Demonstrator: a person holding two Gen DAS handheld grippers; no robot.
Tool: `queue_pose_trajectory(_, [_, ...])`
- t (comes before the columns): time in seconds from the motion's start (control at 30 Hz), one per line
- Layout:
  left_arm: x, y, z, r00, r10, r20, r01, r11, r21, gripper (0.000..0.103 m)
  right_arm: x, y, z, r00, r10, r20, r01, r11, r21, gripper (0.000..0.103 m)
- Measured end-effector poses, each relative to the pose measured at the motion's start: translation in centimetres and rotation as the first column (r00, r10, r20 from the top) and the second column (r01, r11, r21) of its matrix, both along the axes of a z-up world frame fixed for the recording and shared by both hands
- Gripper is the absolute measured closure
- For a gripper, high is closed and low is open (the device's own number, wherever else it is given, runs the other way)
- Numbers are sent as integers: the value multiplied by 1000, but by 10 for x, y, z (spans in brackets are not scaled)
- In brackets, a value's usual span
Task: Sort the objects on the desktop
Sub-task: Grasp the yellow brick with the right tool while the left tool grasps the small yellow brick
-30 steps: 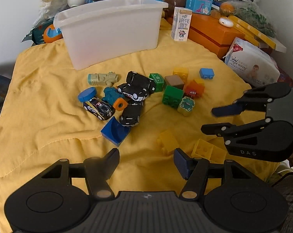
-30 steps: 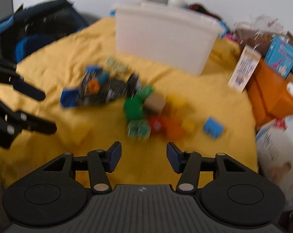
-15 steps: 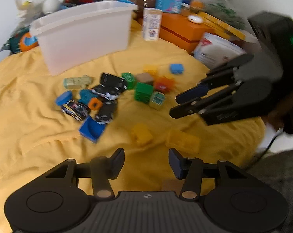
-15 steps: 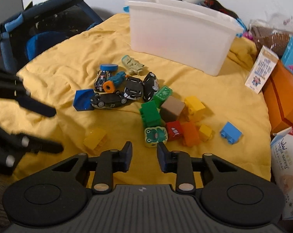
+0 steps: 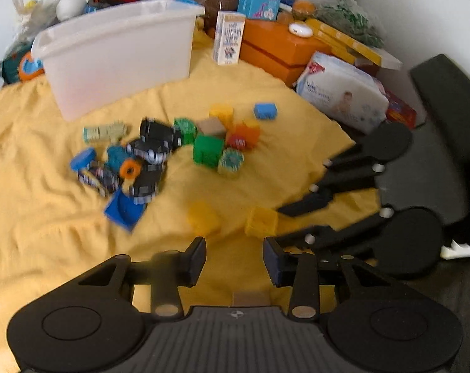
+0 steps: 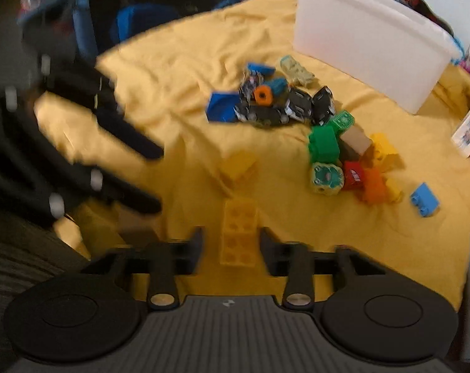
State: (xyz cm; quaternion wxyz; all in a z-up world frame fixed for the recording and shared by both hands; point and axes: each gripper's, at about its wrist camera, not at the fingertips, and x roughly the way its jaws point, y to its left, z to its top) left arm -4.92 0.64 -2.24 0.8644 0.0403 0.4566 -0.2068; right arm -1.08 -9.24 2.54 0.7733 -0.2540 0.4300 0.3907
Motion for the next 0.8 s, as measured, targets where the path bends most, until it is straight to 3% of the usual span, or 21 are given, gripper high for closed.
queue_pose_trajectory(0.07, [13, -5, -7, 999, 43, 8, -44, 998, 49, 58, 2, -6, 3, 999, -36, 4, 36, 999, 15, 77])
queue_pose_trajectory(0.13, [28, -4, -14, 993, 120, -22, -118, 991, 66, 59, 12, -20, 10, 992, -102, -69, 108, 990, 94, 77])
queue_pose_trajectory(0.23, [43, 11, -19, 979, 193, -65, -195, 980, -31, 59, 31, -38, 6, 955, -158, -251, 207, 961, 184, 76])
queue_pose_trajectory(0.33, [45, 16, -24, 974, 211, -84, -216, 975, -56, 63, 43, -49, -6, 921, -214, -325, 290, 935, 205, 73])
queue_pose_trajectory(0.37, [45, 17, -26, 972, 216, -89, -222, 973, -58, 64, 46, -53, -7, 916, -252, -313, 323, 925, 200, 69])
queue_pose_trajectory(0.4, [45, 18, -27, 971, 220, -94, -226, 972, -59, 65, 47, -59, -7, 913, -311, -265, 367, 910, 194, 56])
queue_pose_trajectory(0.43, [45, 18, -29, 970, 222, -104, -229, 971, -64, 66, 47, -64, -4, 911, -355, -209, 393, 900, 189, 49])
queue_pose_trajectory(0.5, [43, 20, -30, 966, 233, -116, -243, 967, -76, 67, 44, -73, 1, 904, -415, -99, 427, 885, 186, 50])
queue_pose_trajectory(0.57, [41, 23, -28, 960, 254, -121, -265, 960, -90, 67, 41, -79, 7, 898, -437, -43, 437, 881, 182, 53])
queue_pose_trajectory(0.63, [41, 26, -27, 954, 272, -128, -286, 953, -105, 68, 32, -79, 17, 922, -388, 6, 378, 901, 213, 61])
queue_pose_trajectory(0.7, [41, 28, -28, 950, 283, -130, -297, 949, -101, 69, 17, -72, 24, 963, -262, 67, 242, 945, 222, 67])
queue_pose_trajectory(0.8, [41, 30, -31, 946, 289, -148, -306, 946, -104, 70, -3, -47, 17, 981, -51, 185, 35, 995, 91, 80])
